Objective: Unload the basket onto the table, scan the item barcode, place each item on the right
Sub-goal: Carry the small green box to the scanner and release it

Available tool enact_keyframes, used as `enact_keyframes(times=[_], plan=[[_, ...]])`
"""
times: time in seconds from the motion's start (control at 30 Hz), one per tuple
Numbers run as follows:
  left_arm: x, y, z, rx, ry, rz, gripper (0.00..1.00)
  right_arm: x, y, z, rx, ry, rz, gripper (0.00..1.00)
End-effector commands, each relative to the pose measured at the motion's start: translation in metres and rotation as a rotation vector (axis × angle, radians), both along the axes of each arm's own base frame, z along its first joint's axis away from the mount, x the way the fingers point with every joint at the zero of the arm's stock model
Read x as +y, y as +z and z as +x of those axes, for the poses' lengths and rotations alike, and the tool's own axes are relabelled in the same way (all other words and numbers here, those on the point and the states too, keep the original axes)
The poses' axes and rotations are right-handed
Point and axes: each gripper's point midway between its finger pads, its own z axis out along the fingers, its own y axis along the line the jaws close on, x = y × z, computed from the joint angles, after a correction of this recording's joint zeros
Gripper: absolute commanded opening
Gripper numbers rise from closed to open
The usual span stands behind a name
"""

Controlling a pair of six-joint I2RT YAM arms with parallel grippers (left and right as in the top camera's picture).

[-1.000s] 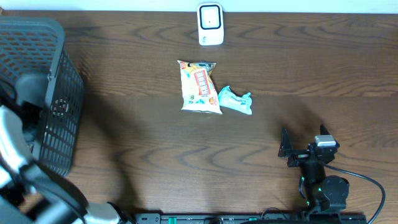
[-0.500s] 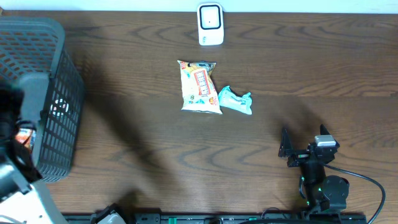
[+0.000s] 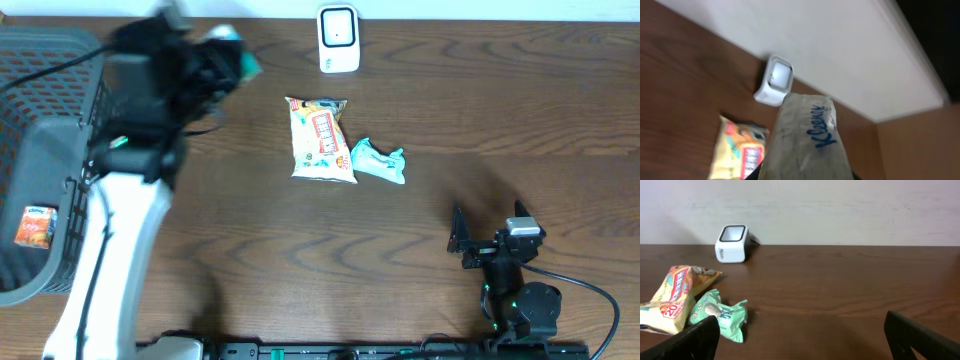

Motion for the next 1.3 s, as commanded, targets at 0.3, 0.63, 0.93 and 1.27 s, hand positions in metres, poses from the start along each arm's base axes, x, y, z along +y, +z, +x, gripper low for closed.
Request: enact_keyframes(times=[0.3,0.63,0.93,1.27], plan=[[-0.174,-0.152,0.065,0.051,-0.266,0.031,0.24,0.001,0.0,0.0,0.001,0.005,0.014,0.99],[-0.216,-0.238,0.069,0.12,-0.299,0.019,0.32,0.001,0.0,0.0,0.001,0.005,0.014,0.99],[-0.227,-0.245,0.061,0.13,-0.325,0.023,0.78,0.001,0.0,0.0,0.001,0.005,0.014,0.99],[-0.18,-0.133,0.076,-0.056,-0.268,0.008,0.78,0.001,0.0,0.0,0.001,0.005,0.014,0.99]])
